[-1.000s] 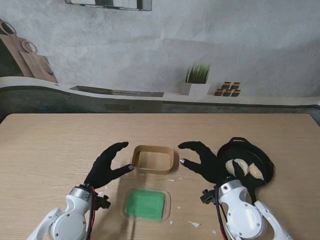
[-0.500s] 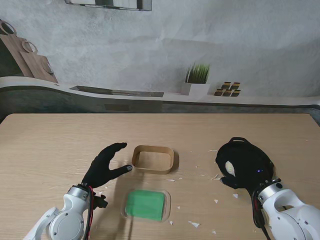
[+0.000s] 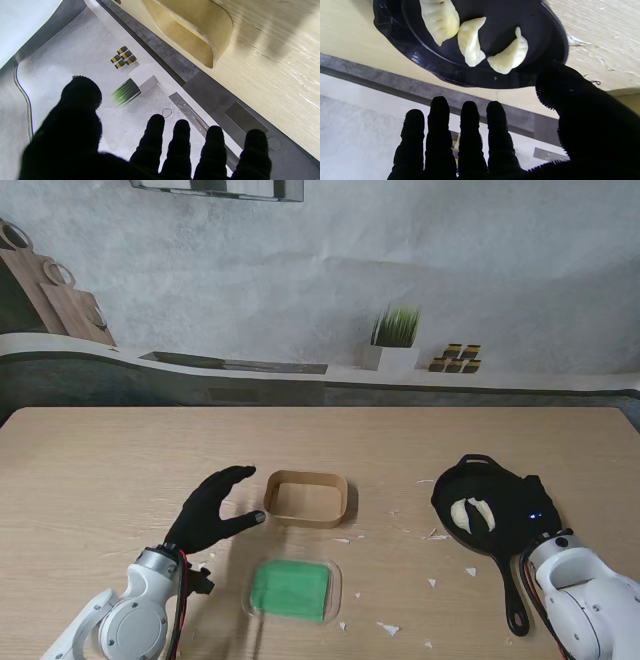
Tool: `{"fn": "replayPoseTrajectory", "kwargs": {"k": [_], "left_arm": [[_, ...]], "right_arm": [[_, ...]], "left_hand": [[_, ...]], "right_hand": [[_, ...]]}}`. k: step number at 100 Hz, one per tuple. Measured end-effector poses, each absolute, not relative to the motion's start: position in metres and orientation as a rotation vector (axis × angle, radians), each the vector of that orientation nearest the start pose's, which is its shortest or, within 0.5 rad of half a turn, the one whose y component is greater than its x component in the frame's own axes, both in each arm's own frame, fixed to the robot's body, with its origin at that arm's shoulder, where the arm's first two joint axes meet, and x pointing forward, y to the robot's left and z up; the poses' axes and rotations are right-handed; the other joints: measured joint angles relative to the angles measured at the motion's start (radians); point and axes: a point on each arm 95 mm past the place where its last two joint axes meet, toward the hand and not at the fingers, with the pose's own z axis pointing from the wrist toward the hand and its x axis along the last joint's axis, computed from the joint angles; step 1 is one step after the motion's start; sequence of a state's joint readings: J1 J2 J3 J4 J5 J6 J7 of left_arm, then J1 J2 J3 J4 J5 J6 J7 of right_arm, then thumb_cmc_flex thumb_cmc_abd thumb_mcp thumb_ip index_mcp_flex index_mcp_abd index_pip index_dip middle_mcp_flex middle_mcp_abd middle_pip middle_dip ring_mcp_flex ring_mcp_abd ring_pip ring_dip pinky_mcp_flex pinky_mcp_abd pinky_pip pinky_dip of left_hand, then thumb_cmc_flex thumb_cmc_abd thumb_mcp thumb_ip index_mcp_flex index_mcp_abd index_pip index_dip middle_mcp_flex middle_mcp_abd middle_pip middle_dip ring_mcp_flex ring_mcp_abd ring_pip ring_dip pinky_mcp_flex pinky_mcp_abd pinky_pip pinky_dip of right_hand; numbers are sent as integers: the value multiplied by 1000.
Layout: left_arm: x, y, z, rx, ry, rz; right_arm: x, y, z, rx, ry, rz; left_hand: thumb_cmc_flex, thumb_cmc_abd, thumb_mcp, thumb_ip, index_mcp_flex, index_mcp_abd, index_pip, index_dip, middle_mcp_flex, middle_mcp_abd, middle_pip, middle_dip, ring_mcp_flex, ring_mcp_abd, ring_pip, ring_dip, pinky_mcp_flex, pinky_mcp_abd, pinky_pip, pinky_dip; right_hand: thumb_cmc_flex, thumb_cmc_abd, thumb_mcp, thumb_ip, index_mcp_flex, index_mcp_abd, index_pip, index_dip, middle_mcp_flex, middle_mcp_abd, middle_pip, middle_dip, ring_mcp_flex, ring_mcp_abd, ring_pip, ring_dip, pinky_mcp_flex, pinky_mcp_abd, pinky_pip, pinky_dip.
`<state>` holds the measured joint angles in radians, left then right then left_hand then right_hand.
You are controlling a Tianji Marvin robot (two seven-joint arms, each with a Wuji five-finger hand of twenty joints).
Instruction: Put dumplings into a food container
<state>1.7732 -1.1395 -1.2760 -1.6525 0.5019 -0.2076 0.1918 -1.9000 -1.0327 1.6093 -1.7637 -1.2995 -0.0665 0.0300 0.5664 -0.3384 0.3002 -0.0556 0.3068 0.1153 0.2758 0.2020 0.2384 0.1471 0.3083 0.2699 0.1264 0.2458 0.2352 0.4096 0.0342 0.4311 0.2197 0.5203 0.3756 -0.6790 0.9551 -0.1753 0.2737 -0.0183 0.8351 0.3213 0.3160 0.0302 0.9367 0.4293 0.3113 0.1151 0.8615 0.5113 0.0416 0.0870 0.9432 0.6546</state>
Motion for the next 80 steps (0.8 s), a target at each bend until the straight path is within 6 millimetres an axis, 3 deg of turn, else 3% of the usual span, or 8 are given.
{"fn": "replayPoseTrajectory", "kwargs": {"k": [41, 80], "left_arm": [[342, -1, -348, -1643, 1065, -1987], [343, 0, -347, -1634, 1068, -1990]], "right_arm": [[372, -122, -339, 1072, 1557, 911], [387, -127, -359, 1090, 1546, 841]], "left_hand": [[0, 0, 0, 0, 0, 6, 0, 0, 0, 0, 0, 0, 0, 0, 0, 0, 0, -9, -7, 22], [0, 0, 0, 0, 0, 7, 0, 0, 0, 0, 0, 0, 0, 0, 0, 0, -3, -10, -10, 31]], "right_hand": [[8, -12, 51, 0, 0, 21, 25, 0, 2, 0, 0, 0, 53, -1, 1, -5, -1, -7, -4, -35], [8, -12, 72, 0, -1, 21, 42, 0, 1, 0, 30, 11, 113, -9, 51, 12, 16, -10, -15, -48]]}}
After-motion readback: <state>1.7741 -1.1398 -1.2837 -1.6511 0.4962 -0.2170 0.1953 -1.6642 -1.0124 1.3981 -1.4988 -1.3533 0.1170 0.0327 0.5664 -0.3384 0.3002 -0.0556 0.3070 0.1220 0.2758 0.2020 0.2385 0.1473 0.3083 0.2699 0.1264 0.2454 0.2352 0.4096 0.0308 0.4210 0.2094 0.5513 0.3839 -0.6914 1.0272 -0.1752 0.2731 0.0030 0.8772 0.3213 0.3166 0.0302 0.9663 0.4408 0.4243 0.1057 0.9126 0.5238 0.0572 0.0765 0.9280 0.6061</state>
